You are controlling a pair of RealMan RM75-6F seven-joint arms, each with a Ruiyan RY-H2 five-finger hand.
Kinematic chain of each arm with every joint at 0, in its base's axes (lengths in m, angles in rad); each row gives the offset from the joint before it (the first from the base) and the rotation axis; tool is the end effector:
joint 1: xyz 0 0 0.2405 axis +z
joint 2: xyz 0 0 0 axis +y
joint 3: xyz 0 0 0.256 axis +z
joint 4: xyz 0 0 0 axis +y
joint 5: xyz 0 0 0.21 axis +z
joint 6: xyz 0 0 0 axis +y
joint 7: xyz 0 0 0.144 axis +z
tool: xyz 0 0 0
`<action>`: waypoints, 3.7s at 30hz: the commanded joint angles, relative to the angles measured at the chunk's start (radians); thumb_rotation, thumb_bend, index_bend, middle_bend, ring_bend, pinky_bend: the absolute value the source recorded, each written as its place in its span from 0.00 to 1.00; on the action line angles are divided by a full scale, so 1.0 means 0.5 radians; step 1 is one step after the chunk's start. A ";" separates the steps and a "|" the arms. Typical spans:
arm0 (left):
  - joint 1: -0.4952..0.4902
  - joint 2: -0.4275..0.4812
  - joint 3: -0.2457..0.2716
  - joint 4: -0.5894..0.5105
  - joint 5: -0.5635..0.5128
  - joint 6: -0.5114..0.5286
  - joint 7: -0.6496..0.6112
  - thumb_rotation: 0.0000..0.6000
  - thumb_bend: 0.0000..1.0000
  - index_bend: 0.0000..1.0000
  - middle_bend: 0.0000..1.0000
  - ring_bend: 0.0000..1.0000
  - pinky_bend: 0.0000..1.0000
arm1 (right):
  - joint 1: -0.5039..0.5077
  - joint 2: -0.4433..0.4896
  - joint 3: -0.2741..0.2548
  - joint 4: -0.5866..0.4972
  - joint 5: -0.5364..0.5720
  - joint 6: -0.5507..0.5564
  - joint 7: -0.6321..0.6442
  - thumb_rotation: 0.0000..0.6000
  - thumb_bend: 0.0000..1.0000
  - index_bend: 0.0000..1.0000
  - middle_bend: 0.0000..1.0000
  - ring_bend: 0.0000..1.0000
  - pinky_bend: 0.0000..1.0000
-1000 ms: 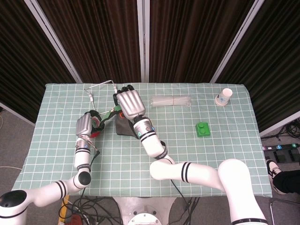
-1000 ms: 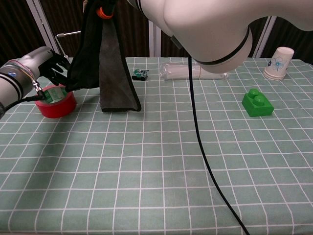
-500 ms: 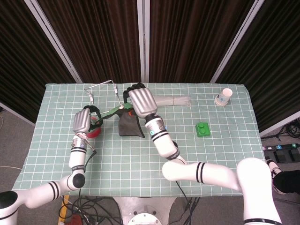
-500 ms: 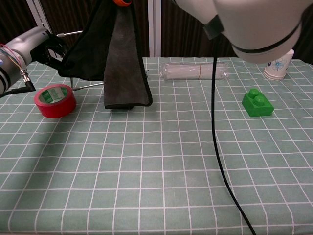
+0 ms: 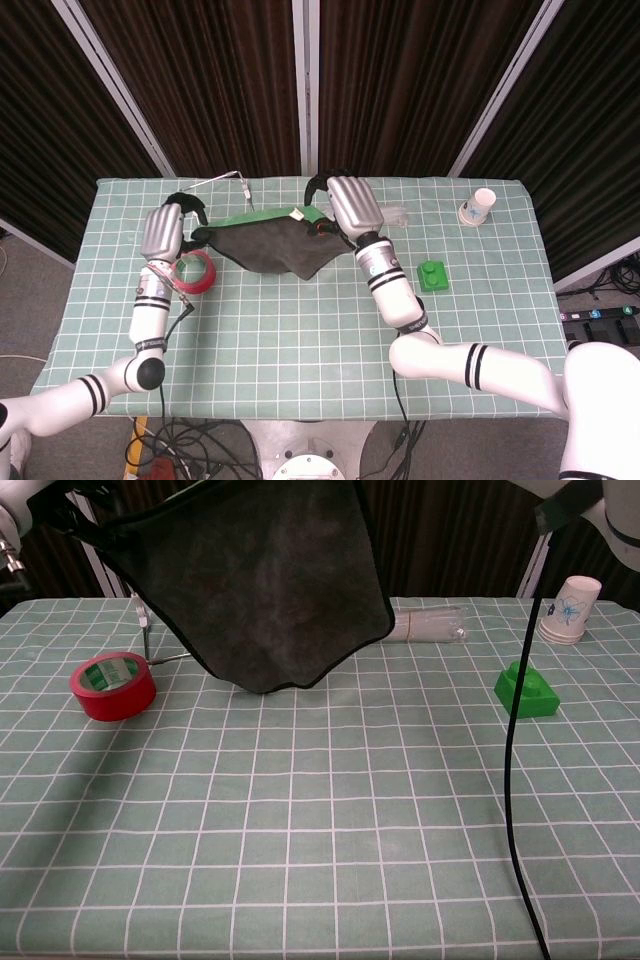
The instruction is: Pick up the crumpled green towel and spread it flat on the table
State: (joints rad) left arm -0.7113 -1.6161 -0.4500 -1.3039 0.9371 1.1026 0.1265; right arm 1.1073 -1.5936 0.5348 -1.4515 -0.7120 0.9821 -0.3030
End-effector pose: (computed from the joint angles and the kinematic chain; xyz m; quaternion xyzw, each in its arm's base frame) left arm -0.1676 0.4083 0.0467 -0.5088 -0.4819 -0.5055 0.5033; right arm 0.0185 -0.4295 0.0333 0.6092 -0.4508 0.5400 0.3662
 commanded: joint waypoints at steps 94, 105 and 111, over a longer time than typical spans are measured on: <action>0.205 0.363 1.013 -0.816 0.664 -0.380 0.468 0.80 0.00 0.27 0.24 0.19 0.35 | -0.413 0.091 -1.184 0.045 -1.446 -0.675 0.225 0.43 0.16 0.38 0.13 0.00 0.00; 0.243 0.349 0.973 -0.695 0.702 -0.324 0.309 0.90 0.00 0.27 0.24 0.19 0.35 | -0.503 0.236 -1.248 -0.123 -1.422 -0.599 0.095 0.27 0.00 0.15 0.04 0.00 0.00; 0.261 0.360 0.943 -0.644 0.650 -0.314 0.264 0.96 0.00 0.27 0.24 0.19 0.35 | -0.555 0.254 -1.289 -0.152 -1.436 -0.577 0.119 0.26 0.00 0.16 0.04 0.00 0.00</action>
State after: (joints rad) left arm -0.5822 -1.4369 0.0226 -1.6274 1.2633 0.9441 0.2595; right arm 0.8344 -1.4680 -0.1067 -1.5242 -1.4284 0.6905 -0.2483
